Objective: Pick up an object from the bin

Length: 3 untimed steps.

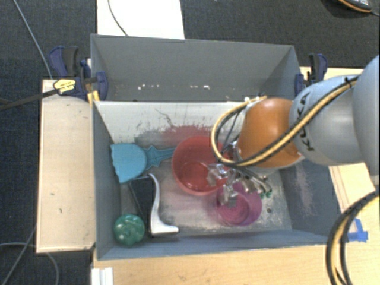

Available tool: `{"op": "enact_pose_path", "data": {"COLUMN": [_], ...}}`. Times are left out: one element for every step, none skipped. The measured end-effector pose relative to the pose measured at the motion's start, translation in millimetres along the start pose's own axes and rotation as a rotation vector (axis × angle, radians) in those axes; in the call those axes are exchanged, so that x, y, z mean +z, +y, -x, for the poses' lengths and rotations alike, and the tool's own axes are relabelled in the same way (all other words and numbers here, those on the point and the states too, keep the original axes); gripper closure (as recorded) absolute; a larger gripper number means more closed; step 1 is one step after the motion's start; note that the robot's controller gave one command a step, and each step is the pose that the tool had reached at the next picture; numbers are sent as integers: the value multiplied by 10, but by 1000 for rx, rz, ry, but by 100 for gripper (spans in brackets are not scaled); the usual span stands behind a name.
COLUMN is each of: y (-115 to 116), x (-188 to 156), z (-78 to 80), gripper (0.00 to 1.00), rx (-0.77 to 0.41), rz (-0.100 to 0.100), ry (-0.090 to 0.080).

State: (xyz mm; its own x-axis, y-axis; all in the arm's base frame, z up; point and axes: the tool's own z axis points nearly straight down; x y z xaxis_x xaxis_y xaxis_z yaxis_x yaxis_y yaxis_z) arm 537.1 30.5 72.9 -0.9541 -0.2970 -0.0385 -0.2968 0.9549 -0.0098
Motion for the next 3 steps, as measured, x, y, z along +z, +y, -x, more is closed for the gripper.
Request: {"op": "enact_pose_path", "data": {"y": [371, 294, 252], "x": [-56, -1063, -1432], "z": [-264, -61, -62], "gripper": [100, 100, 100], "rx": [-95, -63, -48], "rz": [-4, 1, 2], "ry": [-30, 0, -2]}}
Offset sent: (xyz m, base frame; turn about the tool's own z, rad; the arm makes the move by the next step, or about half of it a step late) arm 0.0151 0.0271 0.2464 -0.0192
